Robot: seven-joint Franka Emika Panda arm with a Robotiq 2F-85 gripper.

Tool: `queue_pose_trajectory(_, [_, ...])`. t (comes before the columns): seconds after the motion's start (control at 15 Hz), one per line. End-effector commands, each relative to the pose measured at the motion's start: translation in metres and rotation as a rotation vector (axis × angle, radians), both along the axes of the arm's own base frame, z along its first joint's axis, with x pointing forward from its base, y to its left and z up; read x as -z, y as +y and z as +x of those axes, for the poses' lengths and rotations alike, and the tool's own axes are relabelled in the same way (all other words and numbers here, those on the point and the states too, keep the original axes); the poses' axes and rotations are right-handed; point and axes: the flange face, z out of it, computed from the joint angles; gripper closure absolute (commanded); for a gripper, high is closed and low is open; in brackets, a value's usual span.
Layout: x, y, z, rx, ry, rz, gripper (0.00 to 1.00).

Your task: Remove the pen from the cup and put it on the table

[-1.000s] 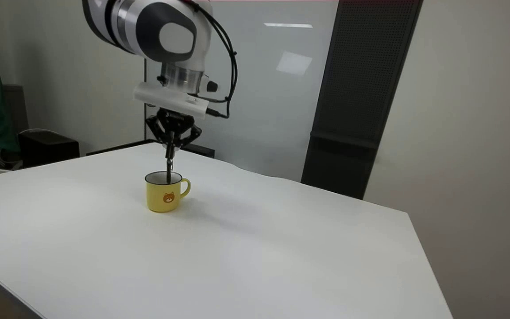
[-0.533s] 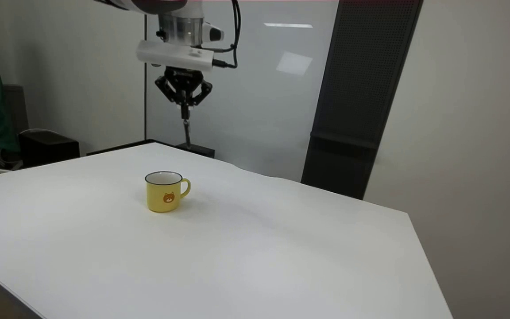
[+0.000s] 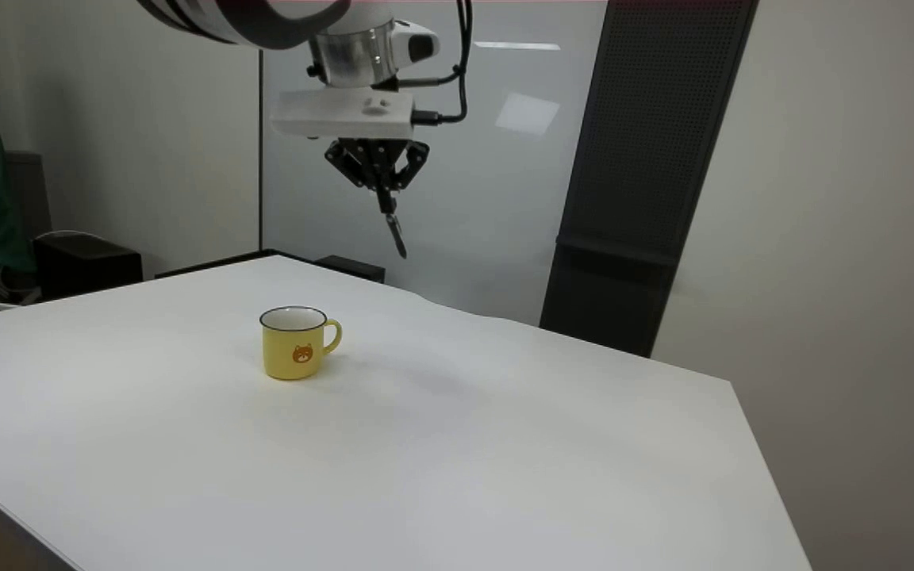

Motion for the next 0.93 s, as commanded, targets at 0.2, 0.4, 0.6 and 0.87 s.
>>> queue_pose_trajectory(0.2, [0.05, -0.021, -0.011, 0.131, 0.034, 0.061, 0.99])
queue_pose_trajectory(0.4, [0.077, -0.017, -0.003, 0.159, 0.048, 0.098, 0.99])
queue_pose_trajectory(0.6, [0.105, -0.012, 0.003, 0.167, 0.087, 0.141, 0.99])
queue_pose_trajectory(0.87, [0.135, -0.018, 0.004, 0.167, 0.136, 0.183, 0.99])
